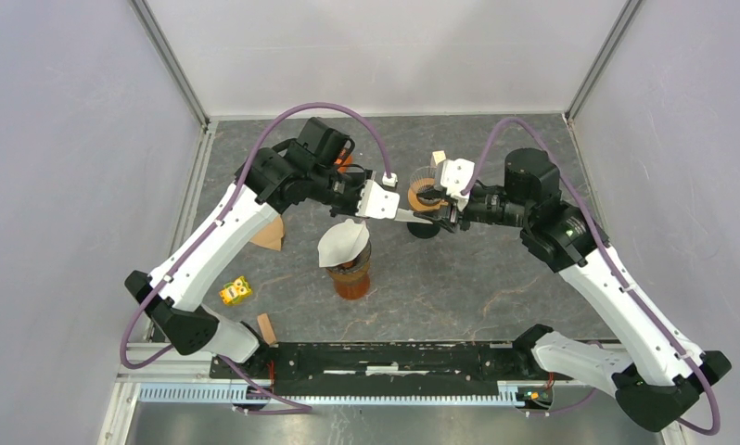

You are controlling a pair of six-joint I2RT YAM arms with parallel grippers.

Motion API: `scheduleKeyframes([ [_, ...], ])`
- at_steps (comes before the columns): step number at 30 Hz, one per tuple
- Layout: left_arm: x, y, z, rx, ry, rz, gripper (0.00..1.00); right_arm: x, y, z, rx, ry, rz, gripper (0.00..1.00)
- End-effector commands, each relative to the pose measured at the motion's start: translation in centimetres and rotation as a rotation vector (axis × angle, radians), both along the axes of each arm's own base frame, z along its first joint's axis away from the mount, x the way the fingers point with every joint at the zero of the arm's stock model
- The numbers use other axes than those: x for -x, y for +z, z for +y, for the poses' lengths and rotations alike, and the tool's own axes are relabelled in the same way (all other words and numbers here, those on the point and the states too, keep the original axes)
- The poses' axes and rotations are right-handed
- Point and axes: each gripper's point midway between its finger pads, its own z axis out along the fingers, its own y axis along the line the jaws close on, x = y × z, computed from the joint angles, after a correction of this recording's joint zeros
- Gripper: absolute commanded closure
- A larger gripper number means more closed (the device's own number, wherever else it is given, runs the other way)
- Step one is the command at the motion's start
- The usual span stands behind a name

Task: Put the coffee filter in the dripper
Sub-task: Place the coffee filter in the coffee dripper.

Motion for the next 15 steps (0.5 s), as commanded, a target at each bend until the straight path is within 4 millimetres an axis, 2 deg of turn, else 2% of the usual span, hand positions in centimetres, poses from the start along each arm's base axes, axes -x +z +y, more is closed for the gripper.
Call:
scheduleKeyframes([
  [1,-0.1,1.1,-0.1,0.006,-0.031,-0.064,0.98,0.0,0.5,0.6,-0.028,0.023,0.008,0.57],
  [15,0.0,1.3,-0.3,0.013,-0.037,-0.063,0.98,-0.3,-0.9,0.8,-0.011,0.021,0.038,0.59],
])
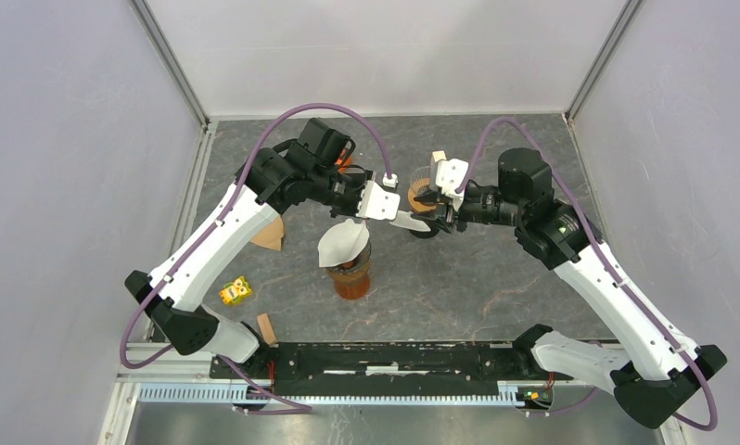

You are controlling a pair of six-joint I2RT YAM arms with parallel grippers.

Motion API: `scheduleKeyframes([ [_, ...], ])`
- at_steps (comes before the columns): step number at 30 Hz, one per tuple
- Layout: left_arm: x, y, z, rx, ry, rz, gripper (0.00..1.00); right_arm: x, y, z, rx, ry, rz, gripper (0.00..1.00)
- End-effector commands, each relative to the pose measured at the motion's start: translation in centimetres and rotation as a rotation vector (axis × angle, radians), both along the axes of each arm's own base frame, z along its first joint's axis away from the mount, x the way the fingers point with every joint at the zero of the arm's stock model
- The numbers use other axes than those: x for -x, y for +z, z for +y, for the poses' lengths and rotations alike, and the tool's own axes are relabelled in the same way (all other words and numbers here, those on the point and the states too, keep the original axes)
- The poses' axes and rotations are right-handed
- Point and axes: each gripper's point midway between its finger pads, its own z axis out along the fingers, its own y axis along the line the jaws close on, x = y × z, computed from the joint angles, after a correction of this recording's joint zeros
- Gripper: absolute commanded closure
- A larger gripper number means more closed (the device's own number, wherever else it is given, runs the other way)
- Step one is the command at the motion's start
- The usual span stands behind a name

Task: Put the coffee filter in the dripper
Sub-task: Place the coffee filter in the coffee dripper.

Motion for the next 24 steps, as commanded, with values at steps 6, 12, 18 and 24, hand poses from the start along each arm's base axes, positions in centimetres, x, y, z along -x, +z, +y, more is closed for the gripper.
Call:
scheduleKeyframes([
  [6,-0.4,1.3,-0.2,0.014,-0.025,-0.065,0.98,0.0,0.3,0.3,-0.025,0.01,-0.007,0.59],
  [12,-0.5,0.9,-0.1,-0.002,-0.024,-0.07,0.98,-0.1,1.1,0.3,-0.041,-0.001,-0.012,0.59],
  [18,-0.5,0.6,0.0,-0.015,-0.023,-0.076,0.98,-0.2,1.7,0.3,-0.048,-0.005,-0.015,0.6],
  [24,-0.5,0.6,0.1,-0.018,-0.022,-0.081,0.98,-0.3,1.4,0.4,-0.042,-0.004,-0.006,0.59],
])
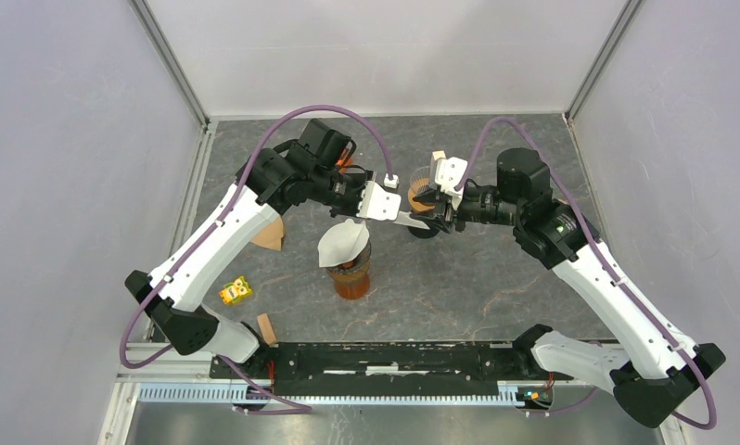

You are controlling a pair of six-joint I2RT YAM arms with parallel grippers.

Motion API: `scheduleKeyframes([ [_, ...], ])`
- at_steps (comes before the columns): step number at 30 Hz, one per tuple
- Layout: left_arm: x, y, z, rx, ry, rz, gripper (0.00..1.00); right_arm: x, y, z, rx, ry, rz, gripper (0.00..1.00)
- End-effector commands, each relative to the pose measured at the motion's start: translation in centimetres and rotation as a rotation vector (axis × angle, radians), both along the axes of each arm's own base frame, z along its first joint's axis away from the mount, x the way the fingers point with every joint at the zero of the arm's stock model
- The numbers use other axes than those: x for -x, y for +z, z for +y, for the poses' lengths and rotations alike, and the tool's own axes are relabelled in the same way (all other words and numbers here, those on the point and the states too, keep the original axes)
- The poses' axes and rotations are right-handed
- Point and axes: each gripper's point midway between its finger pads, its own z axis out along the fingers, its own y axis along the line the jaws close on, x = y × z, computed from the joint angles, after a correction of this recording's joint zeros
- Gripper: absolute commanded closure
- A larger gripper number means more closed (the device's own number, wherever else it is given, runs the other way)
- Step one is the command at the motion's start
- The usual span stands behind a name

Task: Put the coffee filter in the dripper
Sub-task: Place the coffee filter in the coffee dripper.

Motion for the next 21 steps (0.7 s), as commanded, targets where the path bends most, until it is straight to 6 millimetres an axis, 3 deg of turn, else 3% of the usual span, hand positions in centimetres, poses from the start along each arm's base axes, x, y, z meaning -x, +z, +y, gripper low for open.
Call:
scheduleKeyframes([
  [1,-0.3,0.7,-0.1,-0.002,-0.038,-0.065,0.98,-0.1,1.7,0.2,-0.033,0.001,-0.028,0.59],
  [21,-0.3,0.4,0.0,-0.014,-0.042,-0.075,0.98,-0.2,2.7,0.4,-0.054,0.003,-0.024,0.58],
])
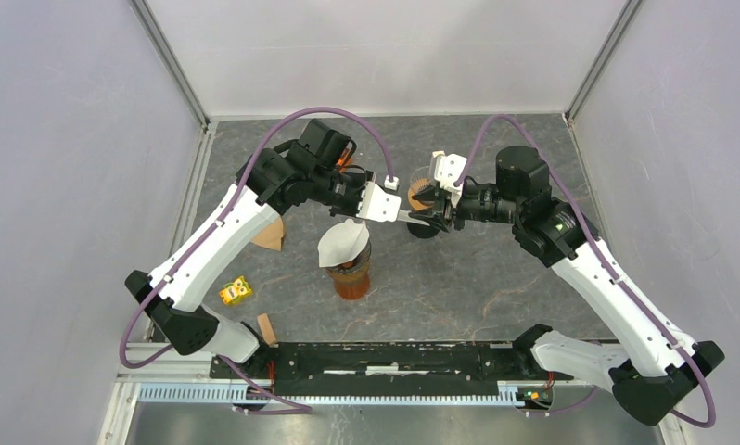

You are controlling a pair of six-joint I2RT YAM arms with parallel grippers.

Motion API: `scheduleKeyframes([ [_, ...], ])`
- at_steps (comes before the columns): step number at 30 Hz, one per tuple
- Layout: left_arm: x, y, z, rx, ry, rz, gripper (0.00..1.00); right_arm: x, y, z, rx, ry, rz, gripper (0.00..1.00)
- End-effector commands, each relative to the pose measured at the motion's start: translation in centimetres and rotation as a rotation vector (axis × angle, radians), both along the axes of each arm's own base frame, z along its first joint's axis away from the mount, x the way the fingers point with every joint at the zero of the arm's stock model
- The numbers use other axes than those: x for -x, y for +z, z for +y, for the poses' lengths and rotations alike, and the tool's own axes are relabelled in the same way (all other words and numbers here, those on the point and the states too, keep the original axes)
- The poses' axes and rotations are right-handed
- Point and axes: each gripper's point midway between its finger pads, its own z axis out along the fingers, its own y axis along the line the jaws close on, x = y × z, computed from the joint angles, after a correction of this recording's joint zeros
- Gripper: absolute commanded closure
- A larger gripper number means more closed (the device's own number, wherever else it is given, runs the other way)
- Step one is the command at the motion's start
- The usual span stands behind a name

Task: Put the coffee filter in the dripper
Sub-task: Place the coffee filter in the coffee dripper.

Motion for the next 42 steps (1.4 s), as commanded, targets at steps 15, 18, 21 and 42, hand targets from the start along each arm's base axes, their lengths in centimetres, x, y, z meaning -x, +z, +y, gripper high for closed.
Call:
scheduleKeyframes([
  [15,0.0,0.4,-0.2,-0.005,-0.045,-0.053,0.98,-0.2,2.9,0.8,-0.063,0.027,-0.02,0.56],
  [18,0.0,0.4,-0.2,-0.004,-0.046,-0.054,0.98,-0.2,2.7,0.9,-0.061,0.026,-0.015,0.56],
  [21,0.0,0.4,-0.2,-0.003,-0.046,-0.053,0.98,-0.3,2.6,0.8,-0.06,0.026,-0.014,0.56],
  [42,0.0,0.3,-0.3,-0.001,-0.043,-0.045,0.98,-0.3,-0.6,0.9,-0.018,0.03,0.032,0.56],
])
